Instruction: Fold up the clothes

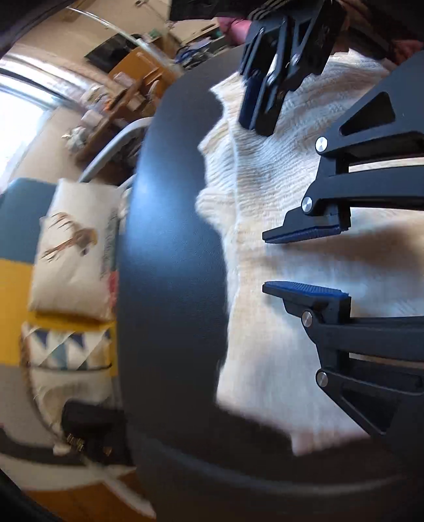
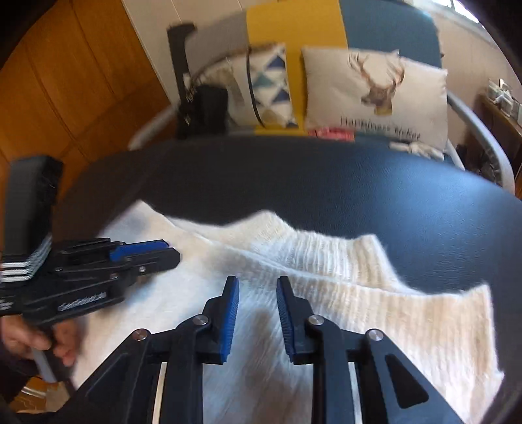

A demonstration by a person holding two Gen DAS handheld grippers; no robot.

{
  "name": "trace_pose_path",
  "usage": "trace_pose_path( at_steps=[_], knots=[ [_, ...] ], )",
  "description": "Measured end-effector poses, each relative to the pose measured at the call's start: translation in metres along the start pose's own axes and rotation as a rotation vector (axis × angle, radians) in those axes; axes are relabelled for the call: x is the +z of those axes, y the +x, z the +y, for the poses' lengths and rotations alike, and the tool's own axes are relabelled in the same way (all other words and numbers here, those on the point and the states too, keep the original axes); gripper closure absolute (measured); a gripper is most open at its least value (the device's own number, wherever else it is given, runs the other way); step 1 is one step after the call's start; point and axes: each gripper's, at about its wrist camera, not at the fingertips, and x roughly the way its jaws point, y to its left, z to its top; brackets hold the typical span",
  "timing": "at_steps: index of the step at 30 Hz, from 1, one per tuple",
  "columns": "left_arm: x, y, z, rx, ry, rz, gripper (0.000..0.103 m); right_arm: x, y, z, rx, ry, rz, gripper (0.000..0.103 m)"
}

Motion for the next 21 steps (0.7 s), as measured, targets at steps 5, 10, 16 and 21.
trace_pose_path(
  at_steps=[5,10,16,21],
  knots=[
    [-0.011,-0.016,-0.004,-0.031,0.051,-0.061,0.059,-0.018,0.003,0.000,-0.095,-0.032,0.094,0.077],
    [-0.007,0.005,0.009,-0.014,-0.029,0.024,0.059,-0.012,0.009,-0.016,-0.141,0.101,0.058,0.078],
    [-0.039,-0.048,0.036,-0.068,-0.105,-0.072,0.059,-0.042,-0.065,-0.015,-0.134,0.045,-0.046,0.055],
    [-0.071,-0.041,0.063,-0.016,-0.162,-0.045,0.053,-0.092,-0.064,-0.032,-0.220,0.071,0.060,0.046]
  ],
)
